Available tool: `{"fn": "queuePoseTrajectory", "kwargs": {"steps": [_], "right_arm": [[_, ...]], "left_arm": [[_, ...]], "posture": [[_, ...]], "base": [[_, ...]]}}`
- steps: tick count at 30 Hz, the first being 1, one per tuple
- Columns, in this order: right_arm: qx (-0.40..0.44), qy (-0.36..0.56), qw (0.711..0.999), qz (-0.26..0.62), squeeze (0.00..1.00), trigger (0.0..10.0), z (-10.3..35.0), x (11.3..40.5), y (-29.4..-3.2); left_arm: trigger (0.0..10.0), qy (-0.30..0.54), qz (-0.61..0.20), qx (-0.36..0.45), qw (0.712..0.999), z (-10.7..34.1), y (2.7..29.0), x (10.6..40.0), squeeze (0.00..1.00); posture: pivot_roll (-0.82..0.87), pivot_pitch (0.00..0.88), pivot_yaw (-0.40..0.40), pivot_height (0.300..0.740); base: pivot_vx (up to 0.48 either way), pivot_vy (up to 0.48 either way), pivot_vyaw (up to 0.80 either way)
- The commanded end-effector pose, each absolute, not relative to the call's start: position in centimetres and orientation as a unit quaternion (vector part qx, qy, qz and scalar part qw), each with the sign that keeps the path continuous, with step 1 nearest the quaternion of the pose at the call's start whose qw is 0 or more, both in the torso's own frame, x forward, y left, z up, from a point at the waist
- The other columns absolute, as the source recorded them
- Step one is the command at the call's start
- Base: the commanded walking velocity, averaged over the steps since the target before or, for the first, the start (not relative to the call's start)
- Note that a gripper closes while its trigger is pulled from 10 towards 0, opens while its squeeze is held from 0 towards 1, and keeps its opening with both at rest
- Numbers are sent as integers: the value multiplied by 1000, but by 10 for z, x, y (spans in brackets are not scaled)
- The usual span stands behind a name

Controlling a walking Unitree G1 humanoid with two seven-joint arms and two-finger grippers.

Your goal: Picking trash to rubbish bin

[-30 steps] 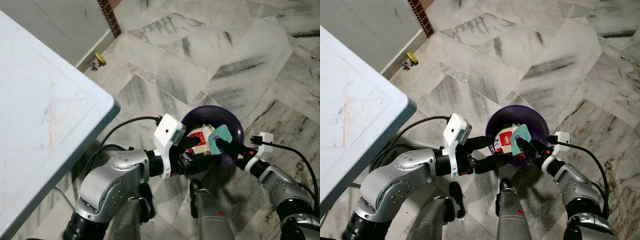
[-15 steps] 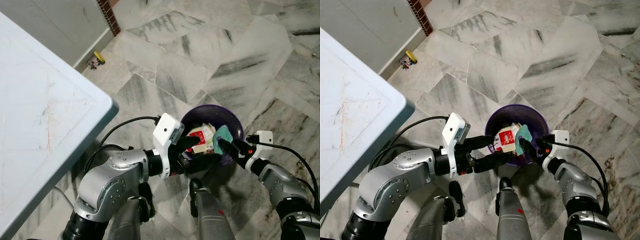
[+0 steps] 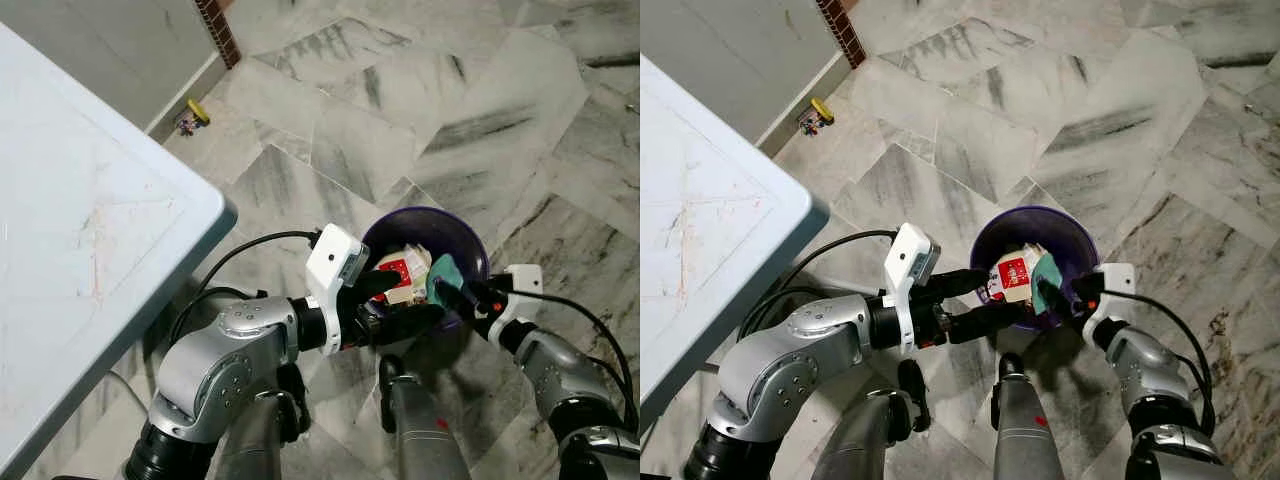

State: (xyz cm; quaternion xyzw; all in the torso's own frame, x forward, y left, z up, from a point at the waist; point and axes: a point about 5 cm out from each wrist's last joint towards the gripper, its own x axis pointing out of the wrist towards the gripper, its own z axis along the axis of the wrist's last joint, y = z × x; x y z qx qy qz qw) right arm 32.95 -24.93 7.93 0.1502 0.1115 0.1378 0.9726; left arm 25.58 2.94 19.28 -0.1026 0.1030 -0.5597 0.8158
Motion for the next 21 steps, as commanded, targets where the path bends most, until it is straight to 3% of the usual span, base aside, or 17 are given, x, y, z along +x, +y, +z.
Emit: {"fn": "queuePoseTrajectory", "kwargs": {"steps": [1, 7, 8, 9, 11, 12, 13, 14, 21], "right_arm": [[191, 137, 964, 127, 0, 0, 61, 318, -250], [208, 115, 965, 112, 0, 0, 66, 320, -252], [212, 115, 964, 109, 0, 3608, 66, 320, -252], [215, 112, 964, 109, 835, 10000, 66, 321, -252], [215, 109, 964, 111, 835, 10000, 67, 321, -252], [231, 92, 961, 124, 0, 3765, 70, 321, -251], [231, 92, 961, 124, 0, 3765, 70, 321, -251], [233, 86, 961, 123, 0, 0, 72, 321, -252], [286, 64, 951, 97, 0, 0, 77, 325, -256]], "left_arm": [[10000, 110, -564, -107, 812, 190, 31, 251, 0], [10000, 109, -565, -110, 811, 191, 29, 250, 0], [10000, 109, -565, -110, 810, 191, 29, 250, 0], [10000, 109, -565, -111, 810, 191, 29, 250, 0], [10000, 109, -565, -111, 810, 191, 29, 250, 0], [10000, 110, -564, -112, 811, 191, 30, 251, 0], [10000, 110, -564, -112, 811, 191, 30, 251, 0], [10000, 110, -564, -113, 811, 192, 30, 251, 0], [10000, 110, -565, -117, 809, 192, 30, 251, 0]], "posture": [[-96, 590, 136, 740], [-97, 587, 137, 740], [-96, 583, 137, 740], [-96, 583, 137, 740], [-96, 583, 137, 740], [-97, 583, 137, 740], [-97, 583, 137, 740], [-97, 583, 137, 740], [-97, 578, 137, 740]], "base": [[0, 0, 0], [0, 0, 0], [0, 0, 0], [0, 0, 0], [0, 0, 0], [0, 0, 0], [0, 0, 0], [0, 0, 0], [0, 0, 0]]}}
